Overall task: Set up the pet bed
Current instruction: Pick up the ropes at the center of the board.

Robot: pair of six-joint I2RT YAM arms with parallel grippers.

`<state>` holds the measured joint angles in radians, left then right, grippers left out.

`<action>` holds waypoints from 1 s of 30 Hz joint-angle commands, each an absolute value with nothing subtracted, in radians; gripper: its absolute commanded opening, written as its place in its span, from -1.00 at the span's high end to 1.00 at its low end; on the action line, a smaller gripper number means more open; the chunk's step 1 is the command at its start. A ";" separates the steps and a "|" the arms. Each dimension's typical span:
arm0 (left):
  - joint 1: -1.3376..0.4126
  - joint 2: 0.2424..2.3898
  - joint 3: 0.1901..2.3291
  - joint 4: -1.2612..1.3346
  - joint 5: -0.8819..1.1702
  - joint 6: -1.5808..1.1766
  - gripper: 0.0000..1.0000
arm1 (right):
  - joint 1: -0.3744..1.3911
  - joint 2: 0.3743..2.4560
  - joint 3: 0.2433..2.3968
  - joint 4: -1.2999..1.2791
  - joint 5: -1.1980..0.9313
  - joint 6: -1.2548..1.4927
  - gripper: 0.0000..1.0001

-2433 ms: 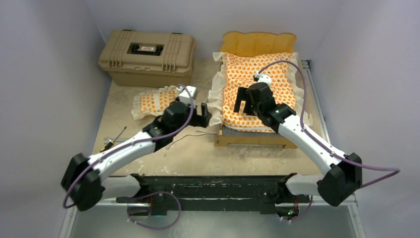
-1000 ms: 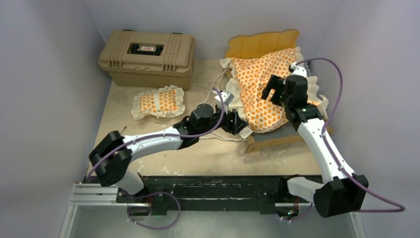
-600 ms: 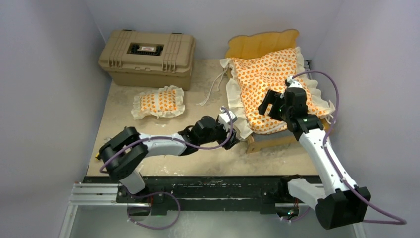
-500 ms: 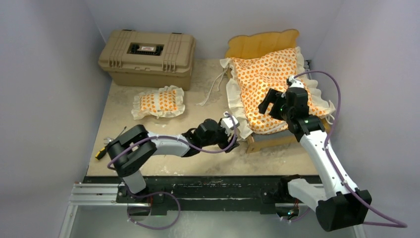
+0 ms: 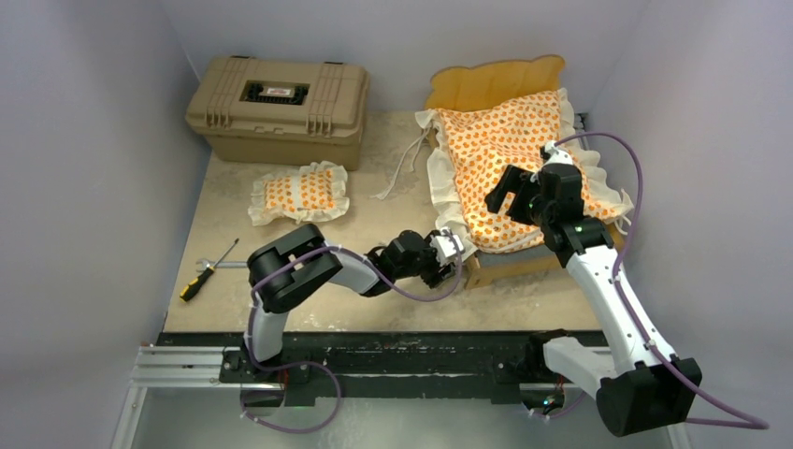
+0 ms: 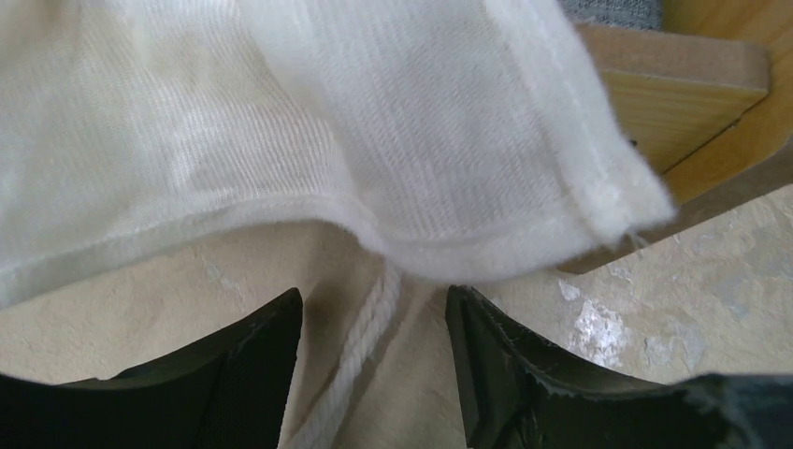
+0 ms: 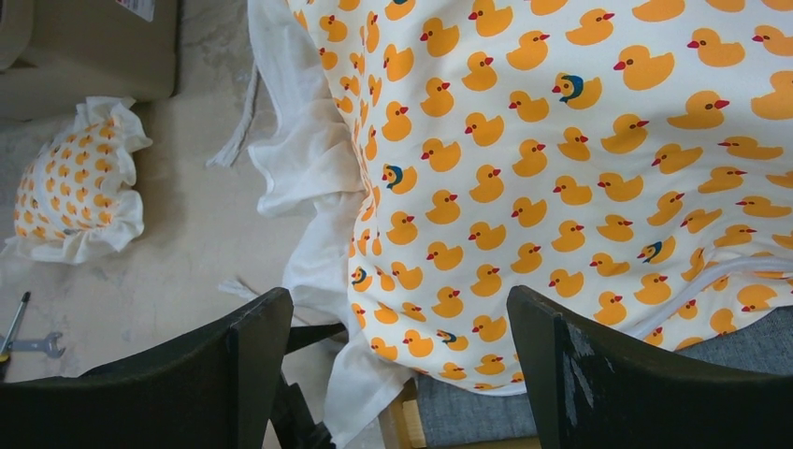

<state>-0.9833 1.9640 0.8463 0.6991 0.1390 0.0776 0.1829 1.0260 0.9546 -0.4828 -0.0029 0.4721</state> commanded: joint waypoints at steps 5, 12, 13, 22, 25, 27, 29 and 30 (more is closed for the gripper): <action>-0.985 2.038 0.922 0.734 0.207 0.146 0.19 | 0.184 1.008 0.958 -0.439 -0.026 0.476 -0.79; -0.994 1.915 0.846 0.694 0.329 0.148 1.00 | 0.184 1.020 0.953 -0.429 -0.030 0.465 -0.80; -1.001 1.879 0.828 0.679 0.343 0.148 1.00 | 0.183 1.024 0.951 -0.421 -0.029 0.465 -0.80; -1.151 1.645 0.787 0.427 0.408 0.196 1.00 | 0.184 1.063 0.954 -0.382 -0.061 0.445 -0.80; -1.194 1.625 0.809 0.336 0.430 0.210 1.00 | 0.184 1.077 0.956 -0.385 -0.079 0.423 -0.80; -1.226 1.622 0.829 0.289 0.438 0.227 1.00 | 0.184 1.091 0.954 -0.386 -0.100 0.413 -0.79; -1.251 1.621 0.851 0.259 0.429 0.238 1.00 | 0.183 1.109 0.957 -0.393 -0.118 0.402 -0.95; -1.258 1.620 0.855 0.258 0.429 0.235 1.00 | 0.183 1.116 0.960 -0.400 -0.119 0.398 -0.97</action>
